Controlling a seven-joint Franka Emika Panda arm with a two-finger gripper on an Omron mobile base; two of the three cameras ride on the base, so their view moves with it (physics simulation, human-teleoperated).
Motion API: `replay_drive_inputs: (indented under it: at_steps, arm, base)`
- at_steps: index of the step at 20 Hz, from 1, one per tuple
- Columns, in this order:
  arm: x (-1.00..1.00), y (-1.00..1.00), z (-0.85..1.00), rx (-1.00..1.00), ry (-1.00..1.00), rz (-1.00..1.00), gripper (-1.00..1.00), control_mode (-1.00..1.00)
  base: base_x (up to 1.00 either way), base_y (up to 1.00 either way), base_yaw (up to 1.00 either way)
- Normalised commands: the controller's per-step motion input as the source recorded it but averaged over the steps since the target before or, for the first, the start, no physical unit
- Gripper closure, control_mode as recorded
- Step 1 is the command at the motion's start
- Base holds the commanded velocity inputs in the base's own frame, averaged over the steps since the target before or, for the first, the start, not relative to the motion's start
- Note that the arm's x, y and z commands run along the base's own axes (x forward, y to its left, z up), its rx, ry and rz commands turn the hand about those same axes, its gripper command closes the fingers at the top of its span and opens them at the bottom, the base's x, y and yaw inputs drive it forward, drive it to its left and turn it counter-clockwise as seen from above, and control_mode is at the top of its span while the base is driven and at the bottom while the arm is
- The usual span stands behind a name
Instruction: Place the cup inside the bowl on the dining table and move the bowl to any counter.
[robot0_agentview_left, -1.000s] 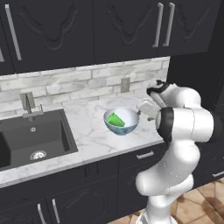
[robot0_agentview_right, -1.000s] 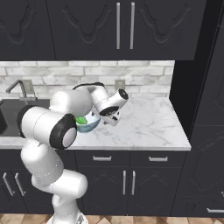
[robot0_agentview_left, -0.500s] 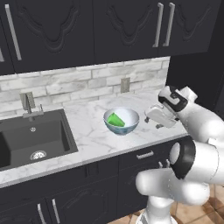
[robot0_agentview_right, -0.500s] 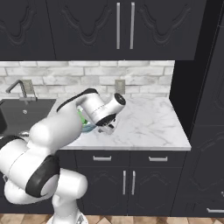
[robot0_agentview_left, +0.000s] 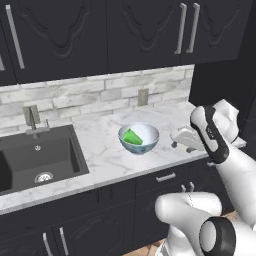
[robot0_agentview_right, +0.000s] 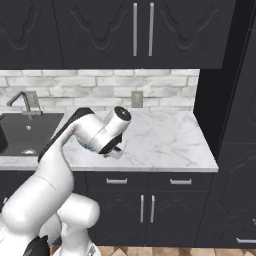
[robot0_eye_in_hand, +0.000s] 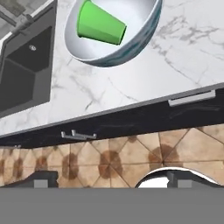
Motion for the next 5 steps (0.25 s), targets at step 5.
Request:
replay_drive_inputs:
  at_steps: [5]
  arm:
    - [-0.45,0.16,0.56,-0.09,0.00,0.03,-1.00,-1.00]
  base:
    - [0.00,0.00,0.00]
